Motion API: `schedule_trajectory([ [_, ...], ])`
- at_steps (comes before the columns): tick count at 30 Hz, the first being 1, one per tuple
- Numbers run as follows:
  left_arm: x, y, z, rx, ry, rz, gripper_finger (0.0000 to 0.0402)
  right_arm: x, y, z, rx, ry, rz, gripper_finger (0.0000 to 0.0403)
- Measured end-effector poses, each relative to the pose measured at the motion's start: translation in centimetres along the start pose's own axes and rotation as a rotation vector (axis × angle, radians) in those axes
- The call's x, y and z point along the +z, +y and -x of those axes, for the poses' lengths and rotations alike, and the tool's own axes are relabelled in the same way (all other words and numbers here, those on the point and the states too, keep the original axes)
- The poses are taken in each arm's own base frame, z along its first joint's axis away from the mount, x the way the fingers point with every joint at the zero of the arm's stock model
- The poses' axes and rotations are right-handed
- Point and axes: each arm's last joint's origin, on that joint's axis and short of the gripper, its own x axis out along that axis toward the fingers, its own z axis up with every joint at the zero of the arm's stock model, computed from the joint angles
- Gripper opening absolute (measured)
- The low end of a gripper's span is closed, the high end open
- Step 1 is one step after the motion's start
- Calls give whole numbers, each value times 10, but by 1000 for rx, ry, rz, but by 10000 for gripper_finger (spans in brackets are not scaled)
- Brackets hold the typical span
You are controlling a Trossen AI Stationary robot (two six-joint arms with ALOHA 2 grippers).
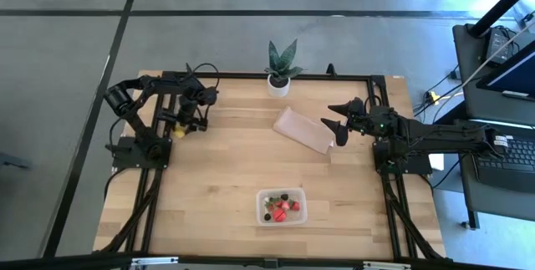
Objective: Pick and placing Produce into tupperware
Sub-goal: Put the yellow lemon in the bin
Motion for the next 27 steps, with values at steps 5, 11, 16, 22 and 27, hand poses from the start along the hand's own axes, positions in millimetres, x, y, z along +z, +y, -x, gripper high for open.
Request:
schedule_trajectory([
  [5, -3, -12, 19, -117, 34, -146, 198, 0, 0, 0, 0, 0, 0, 312],
  [11, -13, -34, 52, -334, 63, -315, 197, 0, 0, 0, 1, 0, -3, 312],
  [16, -26, -56, 87, -561, 53, -459, 199, 0, 0, 0, 0, 0, -27, 312],
  [22, -49, -88, 132, -899, 10, -664, 196, 0, 1, 0, 13, 0, -32, 312],
  [27, -82, -116, 176, -1189, -153, -957, 200, 0, 2, 0, 37, 7, -57, 312],
])
